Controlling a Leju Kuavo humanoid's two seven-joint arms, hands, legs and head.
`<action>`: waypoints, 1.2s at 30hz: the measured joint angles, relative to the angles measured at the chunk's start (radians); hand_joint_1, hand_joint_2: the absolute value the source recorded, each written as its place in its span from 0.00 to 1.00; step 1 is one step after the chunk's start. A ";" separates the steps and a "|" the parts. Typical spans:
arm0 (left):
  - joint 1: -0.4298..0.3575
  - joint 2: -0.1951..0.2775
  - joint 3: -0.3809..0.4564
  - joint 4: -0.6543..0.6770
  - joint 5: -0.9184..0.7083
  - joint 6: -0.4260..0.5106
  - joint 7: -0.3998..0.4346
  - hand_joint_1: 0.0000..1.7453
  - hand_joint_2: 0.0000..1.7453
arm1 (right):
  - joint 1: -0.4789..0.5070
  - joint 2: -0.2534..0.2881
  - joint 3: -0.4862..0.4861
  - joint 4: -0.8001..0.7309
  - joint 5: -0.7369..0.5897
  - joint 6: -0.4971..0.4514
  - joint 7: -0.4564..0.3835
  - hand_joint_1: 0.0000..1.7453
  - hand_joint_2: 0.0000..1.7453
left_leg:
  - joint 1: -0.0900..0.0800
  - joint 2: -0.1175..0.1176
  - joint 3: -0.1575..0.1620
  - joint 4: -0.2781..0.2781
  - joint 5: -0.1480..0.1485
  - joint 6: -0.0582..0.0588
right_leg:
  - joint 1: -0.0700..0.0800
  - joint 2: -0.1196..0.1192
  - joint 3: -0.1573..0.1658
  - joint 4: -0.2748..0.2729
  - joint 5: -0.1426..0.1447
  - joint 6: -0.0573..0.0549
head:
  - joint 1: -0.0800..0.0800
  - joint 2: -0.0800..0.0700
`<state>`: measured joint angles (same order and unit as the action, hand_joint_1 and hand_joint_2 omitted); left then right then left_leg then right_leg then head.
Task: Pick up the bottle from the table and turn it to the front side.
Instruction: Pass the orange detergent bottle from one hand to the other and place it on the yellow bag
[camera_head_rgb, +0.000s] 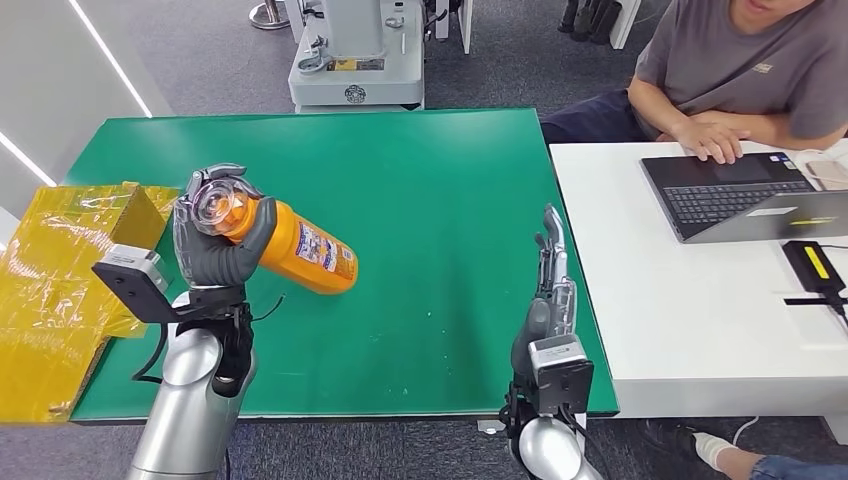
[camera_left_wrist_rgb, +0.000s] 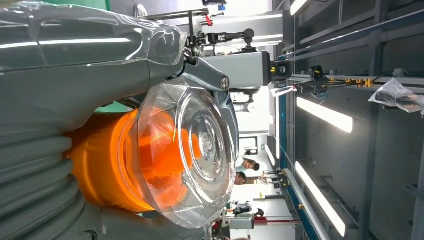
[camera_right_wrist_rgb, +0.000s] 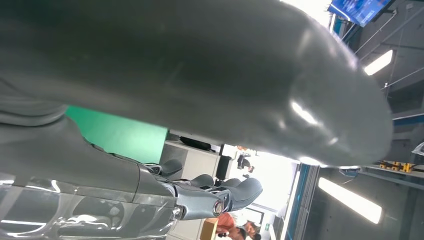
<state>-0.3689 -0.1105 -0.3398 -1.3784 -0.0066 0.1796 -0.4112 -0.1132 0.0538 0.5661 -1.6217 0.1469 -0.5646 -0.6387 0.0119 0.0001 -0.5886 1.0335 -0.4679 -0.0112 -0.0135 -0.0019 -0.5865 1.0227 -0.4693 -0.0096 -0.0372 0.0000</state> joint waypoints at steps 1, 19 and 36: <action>0.000 0.000 0.000 0.000 0.000 0.000 0.000 1.00 1.00 | 0.000 0.000 0.000 0.000 0.000 0.000 0.000 0.00 0.00 | 0.000 0.000 0.000 0.000 0.000 0.000 | 0.000 0.000 0.000 0.000 0.000 0.000 | 0.000 0.000; -0.246 0.439 -0.027 0.375 -1.340 0.389 0.264 1.00 1.00 | 0.172 0.041 -0.009 -0.005 -0.006 0.131 0.064 0.00 1.00 | 0.002 0.015 0.003 -0.005 0.002 -0.010 | 0.001 0.015 -0.008 0.005 0.002 -0.010 | -0.003 0.000; -0.265 0.527 -0.023 0.501 -1.369 0.360 0.348 1.00 1.00 | 0.204 0.066 -0.013 -0.010 0.015 0.120 0.082 0.00 1.00 | 0.002 0.011 0.000 -0.005 0.003 -0.010 | 0.001 0.011 -0.009 0.005 0.002 -0.011 | -0.003 0.000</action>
<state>-0.6342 0.4161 -0.3632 -0.8775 -1.3759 0.5401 -0.0632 0.0909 0.1198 0.5531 -1.6312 0.1617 -0.4443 -0.5563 0.0137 0.0109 -0.5884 1.0282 -0.4652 -0.0217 -0.0124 0.0087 -0.5955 1.0274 -0.4670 -0.0206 -0.0400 0.0000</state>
